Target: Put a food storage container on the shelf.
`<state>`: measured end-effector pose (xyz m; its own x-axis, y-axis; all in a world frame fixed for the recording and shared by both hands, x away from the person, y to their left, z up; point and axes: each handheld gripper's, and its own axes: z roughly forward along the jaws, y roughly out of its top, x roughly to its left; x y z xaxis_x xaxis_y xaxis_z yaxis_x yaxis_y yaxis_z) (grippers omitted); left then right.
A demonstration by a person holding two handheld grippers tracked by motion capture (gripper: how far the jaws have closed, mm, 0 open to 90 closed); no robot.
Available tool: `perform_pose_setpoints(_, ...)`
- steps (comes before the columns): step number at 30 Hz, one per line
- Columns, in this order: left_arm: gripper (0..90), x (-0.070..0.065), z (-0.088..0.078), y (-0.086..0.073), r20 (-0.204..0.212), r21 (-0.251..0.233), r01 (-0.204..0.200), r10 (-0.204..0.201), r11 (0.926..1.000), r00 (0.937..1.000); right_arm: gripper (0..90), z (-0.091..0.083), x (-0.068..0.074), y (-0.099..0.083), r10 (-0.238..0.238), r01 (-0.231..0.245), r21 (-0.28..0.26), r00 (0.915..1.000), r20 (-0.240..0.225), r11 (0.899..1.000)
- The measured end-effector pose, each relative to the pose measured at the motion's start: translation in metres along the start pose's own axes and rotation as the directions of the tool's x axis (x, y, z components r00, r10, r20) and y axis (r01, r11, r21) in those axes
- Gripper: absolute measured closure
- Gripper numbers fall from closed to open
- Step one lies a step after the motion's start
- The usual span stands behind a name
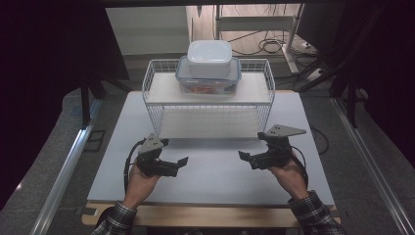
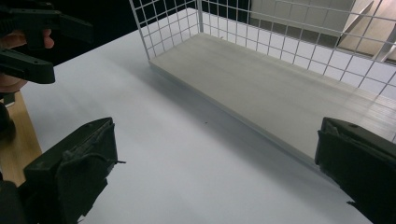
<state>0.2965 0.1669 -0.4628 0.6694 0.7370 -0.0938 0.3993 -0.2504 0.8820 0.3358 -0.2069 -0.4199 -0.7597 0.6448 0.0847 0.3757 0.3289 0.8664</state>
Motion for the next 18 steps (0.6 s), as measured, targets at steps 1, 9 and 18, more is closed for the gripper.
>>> perform_pose_setpoints(1, 1.8, 0.000, 0.000, -0.001, 0.000, 0.001, 0.001, -0.001, 1.0000, 1.0000, 0.0, 0.000, 0.000, -0.001, -0.001, 0.001, 0.000, 1.0000, 0.001, 1.000)
perform_pose_setpoints(9, 1.8, 0.001, -0.001, -0.013, -0.002, 0.010, 0.016, -0.016, 0.9998, 0.9999, 0.0, 0.000, -0.001, -0.013, 0.009, -0.009, 0.006, 0.9999, 0.008, 1.000)
perform_pose_setpoints(18, 1.7, 0.002, -0.003, -0.027, -0.021, 0.027, 0.029, -0.028, 0.9992, 0.9994, 0.0, -0.003, -0.004, -0.029, 0.031, -0.031, 0.019, 0.9993, 0.020, 0.999)
